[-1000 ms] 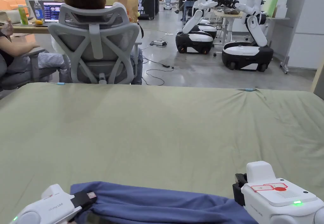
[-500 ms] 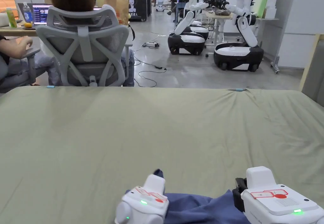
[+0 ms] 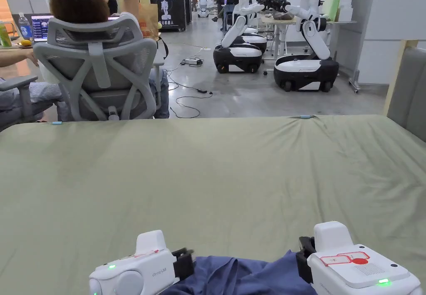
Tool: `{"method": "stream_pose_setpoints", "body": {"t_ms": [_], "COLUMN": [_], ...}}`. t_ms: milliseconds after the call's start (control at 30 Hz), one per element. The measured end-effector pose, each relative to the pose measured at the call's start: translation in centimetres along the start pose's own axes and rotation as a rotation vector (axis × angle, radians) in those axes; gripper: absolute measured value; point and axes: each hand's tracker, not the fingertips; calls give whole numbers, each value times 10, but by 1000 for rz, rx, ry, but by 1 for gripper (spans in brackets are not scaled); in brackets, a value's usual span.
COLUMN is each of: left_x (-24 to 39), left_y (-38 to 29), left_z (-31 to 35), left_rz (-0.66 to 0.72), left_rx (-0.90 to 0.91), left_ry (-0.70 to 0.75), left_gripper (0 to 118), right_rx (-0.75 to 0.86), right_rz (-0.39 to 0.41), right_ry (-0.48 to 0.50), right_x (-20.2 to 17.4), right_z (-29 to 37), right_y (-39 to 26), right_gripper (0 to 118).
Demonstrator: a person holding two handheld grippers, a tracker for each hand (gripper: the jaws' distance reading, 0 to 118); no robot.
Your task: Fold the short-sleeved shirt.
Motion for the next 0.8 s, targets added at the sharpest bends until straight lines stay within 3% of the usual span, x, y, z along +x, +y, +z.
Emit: {"method": "stream_pose_setpoints", "body": {"t_ms": [33, 67, 233, 500, 633, 800], "left_x": [0, 1, 28, 63, 55, 17], "left_y": [-5, -7, -29, -37, -17, -15], "left_z": [-8, -11, -34, -39, -1, 20], "left_rz": [-5, -14, 7, -67, -102, -69], "left_rx": [-32, -46, -144, -130, -21, -8], "left_ry": [13, 15, -127, -112, -94, -47], "left_gripper": [4, 0, 0, 0, 0, 2], "right_rx": [-1, -2, -9, -12, -3, 2], "right_rz": [-4, -8, -20, -25, -27, -22], "right_ry": [1, 3, -1, -12, -1, 23], "right_x": [0, 1, 6, 10, 1, -12], "right_z": [-1, -1, -2, -3, -6, -6], "right_y": [0, -1, -5, -8, -3, -3], "right_gripper": [0, 0, 0, 0, 0, 0]}}
